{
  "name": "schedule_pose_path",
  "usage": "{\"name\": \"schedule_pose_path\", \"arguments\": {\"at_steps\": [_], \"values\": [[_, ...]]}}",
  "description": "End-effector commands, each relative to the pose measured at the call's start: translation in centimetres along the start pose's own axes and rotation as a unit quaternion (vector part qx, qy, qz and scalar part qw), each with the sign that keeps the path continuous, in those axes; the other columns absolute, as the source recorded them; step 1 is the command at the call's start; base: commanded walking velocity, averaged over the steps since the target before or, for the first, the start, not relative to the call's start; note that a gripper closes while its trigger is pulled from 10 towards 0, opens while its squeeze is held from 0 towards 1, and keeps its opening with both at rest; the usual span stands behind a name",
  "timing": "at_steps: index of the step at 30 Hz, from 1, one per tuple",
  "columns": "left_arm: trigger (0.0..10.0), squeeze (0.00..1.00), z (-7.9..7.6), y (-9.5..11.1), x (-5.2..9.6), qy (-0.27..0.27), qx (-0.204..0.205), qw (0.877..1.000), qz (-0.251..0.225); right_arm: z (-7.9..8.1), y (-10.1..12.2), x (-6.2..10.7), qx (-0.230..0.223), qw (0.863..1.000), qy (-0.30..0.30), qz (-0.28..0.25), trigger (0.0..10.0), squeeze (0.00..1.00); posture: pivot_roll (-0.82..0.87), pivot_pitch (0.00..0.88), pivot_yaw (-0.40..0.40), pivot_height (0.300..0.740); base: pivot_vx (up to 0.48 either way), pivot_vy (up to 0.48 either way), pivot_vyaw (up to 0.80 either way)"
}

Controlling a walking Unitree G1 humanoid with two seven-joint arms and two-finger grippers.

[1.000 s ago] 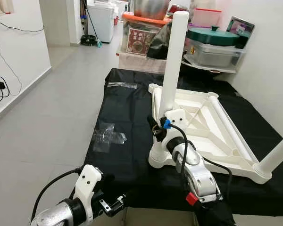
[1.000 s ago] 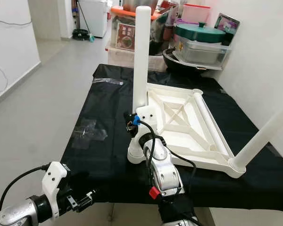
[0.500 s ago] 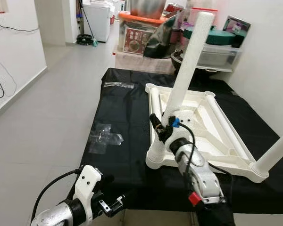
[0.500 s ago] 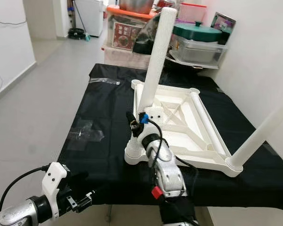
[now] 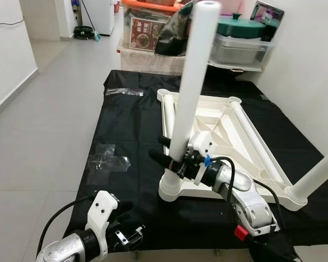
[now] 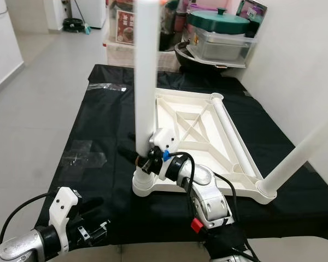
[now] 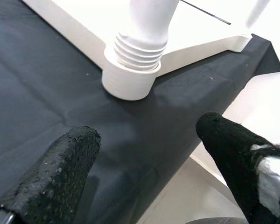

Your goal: Building children table

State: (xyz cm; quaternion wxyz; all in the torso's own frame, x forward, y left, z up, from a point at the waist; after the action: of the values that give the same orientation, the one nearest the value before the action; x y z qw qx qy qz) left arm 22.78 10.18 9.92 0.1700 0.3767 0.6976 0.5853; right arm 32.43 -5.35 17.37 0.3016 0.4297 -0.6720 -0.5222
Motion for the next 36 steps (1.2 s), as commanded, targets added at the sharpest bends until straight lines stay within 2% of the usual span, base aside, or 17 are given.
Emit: {"name": "schedule_pose_path", "arguments": {"at_steps": [1,6,12,20,30,36], "values": [[10.0,0.0,-0.1,-0.3,-0.1,-0.001,-0.002,1.0,0.007,2.7,-4.2,0.1,-0.076,0.994,0.06,0.053,0.0,0.0,0.09,0.0,-0.14,0.74,0.0,0.0,0.0],[10.0,0.0,-0.2,-0.3,0.0,-0.002,-0.004,1.0,0.007,2.0,-4.3,0.1,-0.092,0.991,0.09,0.041,0.0,0.0,0.1,0.0,-0.147,0.74,0.0,0.0,0.0],[10.0,0.0,-0.3,-0.3,0.1,-0.001,-0.002,1.0,0.008,1.2,-3.4,0.0,-0.124,0.982,0.138,0.016,0.0,0.0,0.12,0.0,-0.157,0.74,0.0,0.0,0.0],[10.0,0.0,-0.6,-0.3,0.2,-0.003,0.0,1.0,0.009,0.7,-3.3,0.2,-0.131,0.978,0.165,0.009,0.0,0.0,0.12,0.0,-0.154,0.74,0.0,0.0,0.0],[10.0,0.0,-0.8,-0.3,0.2,-0.005,0.004,1.0,0.01,1.0,-4.0,0.8,-0.142,0.975,0.174,0.008,0.0,0.0,0.12,0.0,-0.152,0.74,0.0,0.0,0.0],[10.0,0.0,-0.5,-0.4,0.2,-0.003,0.005,1.0,0.01,1.4,-4.6,0.5,-0.163,0.977,0.135,-0.011,0.0,0.0,0.12,0.0,-0.152,0.74,0.0,0.0,0.0]]}}
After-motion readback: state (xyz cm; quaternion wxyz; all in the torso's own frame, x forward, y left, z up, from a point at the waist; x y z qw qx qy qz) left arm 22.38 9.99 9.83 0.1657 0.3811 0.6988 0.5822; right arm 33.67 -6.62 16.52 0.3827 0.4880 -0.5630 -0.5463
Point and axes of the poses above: a point about 5 cm out from each wrist's last joint towards the gripper, its own x axis pointing back from the gripper into the wrist, its own y axis along the axis of the wrist's last joint, z = x × y, the point moved 5 cm from there along -x, pointing out of the wrist towards the gripper, and after that the axes turned 8 degrees about x, right-handed, at the moved point
